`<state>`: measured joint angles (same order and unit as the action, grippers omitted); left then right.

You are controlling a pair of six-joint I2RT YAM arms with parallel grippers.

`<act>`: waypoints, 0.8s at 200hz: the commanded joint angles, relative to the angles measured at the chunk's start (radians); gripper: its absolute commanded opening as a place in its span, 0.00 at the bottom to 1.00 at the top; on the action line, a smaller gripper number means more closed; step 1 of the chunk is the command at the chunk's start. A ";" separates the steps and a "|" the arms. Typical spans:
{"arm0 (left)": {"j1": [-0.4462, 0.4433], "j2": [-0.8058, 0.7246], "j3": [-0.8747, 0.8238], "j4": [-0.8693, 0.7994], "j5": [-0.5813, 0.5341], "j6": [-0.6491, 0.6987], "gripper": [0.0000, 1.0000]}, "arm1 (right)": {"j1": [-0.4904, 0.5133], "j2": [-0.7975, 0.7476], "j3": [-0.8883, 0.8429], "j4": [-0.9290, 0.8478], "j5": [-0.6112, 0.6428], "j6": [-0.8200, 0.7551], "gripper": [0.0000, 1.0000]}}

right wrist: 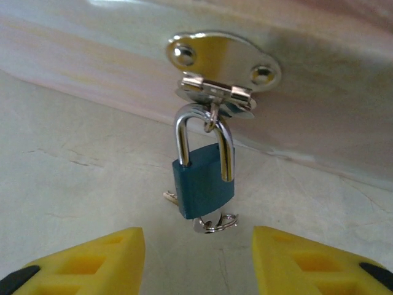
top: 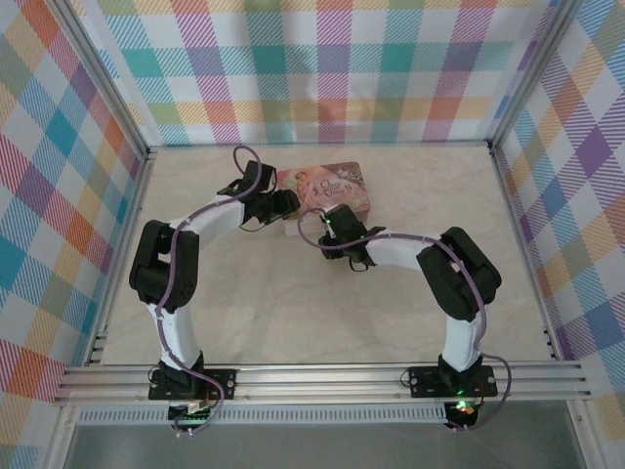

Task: Unlock a padlock with a key

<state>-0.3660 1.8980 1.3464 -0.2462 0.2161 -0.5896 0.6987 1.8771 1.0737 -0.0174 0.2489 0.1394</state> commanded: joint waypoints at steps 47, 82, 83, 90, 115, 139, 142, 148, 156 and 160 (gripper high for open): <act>-0.010 -0.002 0.023 -0.023 0.001 0.003 0.56 | -0.007 0.069 0.051 0.000 0.071 0.052 0.46; -0.010 -0.004 0.019 -0.023 0.002 0.004 0.55 | -0.007 0.108 0.075 0.003 0.087 0.052 0.44; -0.009 -0.004 0.019 -0.024 0.002 0.005 0.55 | -0.007 0.109 0.075 0.004 0.087 0.052 0.44; -0.008 -0.005 0.019 -0.023 0.002 0.004 0.55 | -0.007 0.116 0.075 0.009 0.089 0.053 0.42; -0.008 -0.007 0.016 -0.024 0.002 0.006 0.55 | -0.012 0.124 0.068 0.016 0.086 0.056 0.34; -0.008 -0.007 0.013 -0.022 0.000 0.009 0.55 | -0.015 0.114 0.054 0.017 0.072 0.050 0.22; -0.008 -0.007 0.012 -0.024 -0.001 0.008 0.55 | -0.015 0.111 0.050 0.016 0.072 0.049 0.21; -0.008 -0.007 0.011 -0.022 -0.001 0.011 0.55 | -0.015 0.105 0.044 0.017 0.072 0.047 0.18; -0.007 -0.007 0.010 -0.023 -0.001 0.009 0.55 | -0.016 0.094 0.033 0.020 0.064 0.040 0.15; -0.007 -0.007 0.010 -0.022 0.000 0.008 0.55 | -0.016 0.089 0.028 0.020 0.061 0.039 0.13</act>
<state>-0.3660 1.8980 1.3487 -0.2596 0.2165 -0.5888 0.6979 1.9644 1.1316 0.0113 0.3038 0.1783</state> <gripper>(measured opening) 0.552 0.169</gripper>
